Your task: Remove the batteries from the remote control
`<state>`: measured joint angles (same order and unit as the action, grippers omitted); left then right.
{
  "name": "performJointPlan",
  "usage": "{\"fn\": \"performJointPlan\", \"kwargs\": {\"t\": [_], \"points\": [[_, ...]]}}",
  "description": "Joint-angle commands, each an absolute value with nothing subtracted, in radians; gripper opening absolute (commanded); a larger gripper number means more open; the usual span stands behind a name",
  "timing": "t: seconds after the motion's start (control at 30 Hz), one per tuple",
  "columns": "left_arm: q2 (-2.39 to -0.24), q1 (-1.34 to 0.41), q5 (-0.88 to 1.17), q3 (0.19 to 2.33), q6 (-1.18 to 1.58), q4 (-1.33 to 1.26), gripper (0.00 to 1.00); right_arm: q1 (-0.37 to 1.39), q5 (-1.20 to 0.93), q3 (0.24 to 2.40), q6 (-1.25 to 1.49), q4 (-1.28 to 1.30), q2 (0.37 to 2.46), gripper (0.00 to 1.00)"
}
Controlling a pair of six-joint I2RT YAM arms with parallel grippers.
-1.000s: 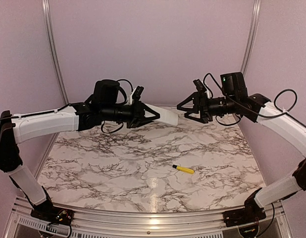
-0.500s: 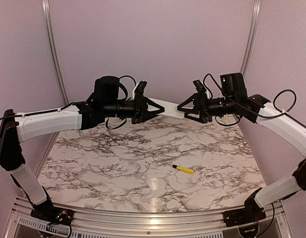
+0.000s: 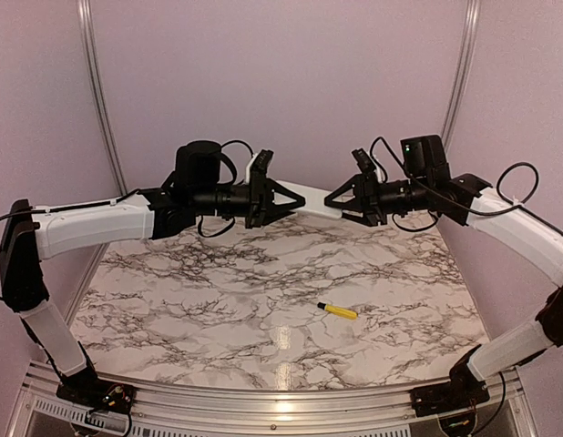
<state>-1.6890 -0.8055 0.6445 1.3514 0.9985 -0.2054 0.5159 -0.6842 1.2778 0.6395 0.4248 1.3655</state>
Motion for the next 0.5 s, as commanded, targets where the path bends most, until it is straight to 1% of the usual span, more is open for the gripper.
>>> {"fn": "performJointPlan", "kwargs": {"t": [0.0,0.3,0.4,0.47], "points": [[-1.713,-0.813,0.668,1.378,1.004,-0.256,0.0,0.512,-0.693,1.274,0.637,0.401,1.382,0.53],[-1.716,-0.813,0.663,1.384,1.011,-0.268,0.0,0.511,-0.699,1.255,0.624,0.414,1.373,0.29],[-1.713,-0.813,0.664,1.385,1.015,-0.27,0.0,0.511,-0.706,1.249,0.624,0.412,1.368,0.24],[-1.709,-0.813,0.664,1.385,1.014,-0.269,0.0,0.511,-0.71,1.248,0.623,0.409,1.367,0.22]]}}
